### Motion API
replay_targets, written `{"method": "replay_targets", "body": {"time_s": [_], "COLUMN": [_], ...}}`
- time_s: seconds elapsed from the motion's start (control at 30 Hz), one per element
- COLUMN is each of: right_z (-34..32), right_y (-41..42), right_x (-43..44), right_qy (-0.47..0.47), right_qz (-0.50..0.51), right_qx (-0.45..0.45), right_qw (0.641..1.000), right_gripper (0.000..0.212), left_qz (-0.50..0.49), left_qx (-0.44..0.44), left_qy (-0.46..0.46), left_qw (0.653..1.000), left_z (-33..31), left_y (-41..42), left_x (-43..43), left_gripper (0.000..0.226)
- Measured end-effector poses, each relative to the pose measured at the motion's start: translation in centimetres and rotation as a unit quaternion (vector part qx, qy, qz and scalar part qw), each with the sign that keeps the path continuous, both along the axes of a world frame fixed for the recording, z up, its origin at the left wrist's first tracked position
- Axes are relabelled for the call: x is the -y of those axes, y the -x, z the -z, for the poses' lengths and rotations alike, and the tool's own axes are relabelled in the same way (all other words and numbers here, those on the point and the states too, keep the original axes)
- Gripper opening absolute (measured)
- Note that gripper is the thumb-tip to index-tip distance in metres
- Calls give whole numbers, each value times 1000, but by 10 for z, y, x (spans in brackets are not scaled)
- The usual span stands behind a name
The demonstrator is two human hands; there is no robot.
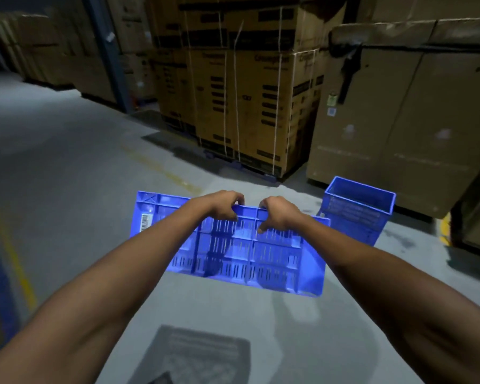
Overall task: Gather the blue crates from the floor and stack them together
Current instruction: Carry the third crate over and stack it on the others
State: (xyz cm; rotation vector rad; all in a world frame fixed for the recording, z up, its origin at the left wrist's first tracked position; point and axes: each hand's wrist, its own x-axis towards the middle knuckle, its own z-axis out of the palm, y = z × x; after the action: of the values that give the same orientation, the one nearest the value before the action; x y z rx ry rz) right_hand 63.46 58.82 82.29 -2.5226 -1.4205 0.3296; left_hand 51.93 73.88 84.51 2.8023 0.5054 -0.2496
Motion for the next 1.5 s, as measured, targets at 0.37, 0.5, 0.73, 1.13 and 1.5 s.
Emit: {"method": "replay_targets", "body": {"time_s": [0.37,0.5,0.73,1.13,1.5], "right_z": [11,7,-2,8,4], "right_y": [-186,-284,-416,-590,-721], "right_x": [-59,-72,-106,-183,-243], "right_qy": [-67,-5,-28,14,29], "right_qz": [98,89,124,152,214], "right_qx": [66,80,67,49,46], "right_qw": [991,993,990,987,975], "right_gripper": [59,64,49,47,41], "left_qz": [100,114,124,179,249], "left_qx": [49,41,39,-15,-29], "left_qy": [-194,-218,-198,-135,-92], "left_qw": [975,968,972,974,964], "left_z": [7,5,-3,8,1], "left_y": [-203,-300,-435,-639,-798], "left_x": [-48,-77,-125,-205,-261], "left_gripper": [53,57,61,58,53]}}
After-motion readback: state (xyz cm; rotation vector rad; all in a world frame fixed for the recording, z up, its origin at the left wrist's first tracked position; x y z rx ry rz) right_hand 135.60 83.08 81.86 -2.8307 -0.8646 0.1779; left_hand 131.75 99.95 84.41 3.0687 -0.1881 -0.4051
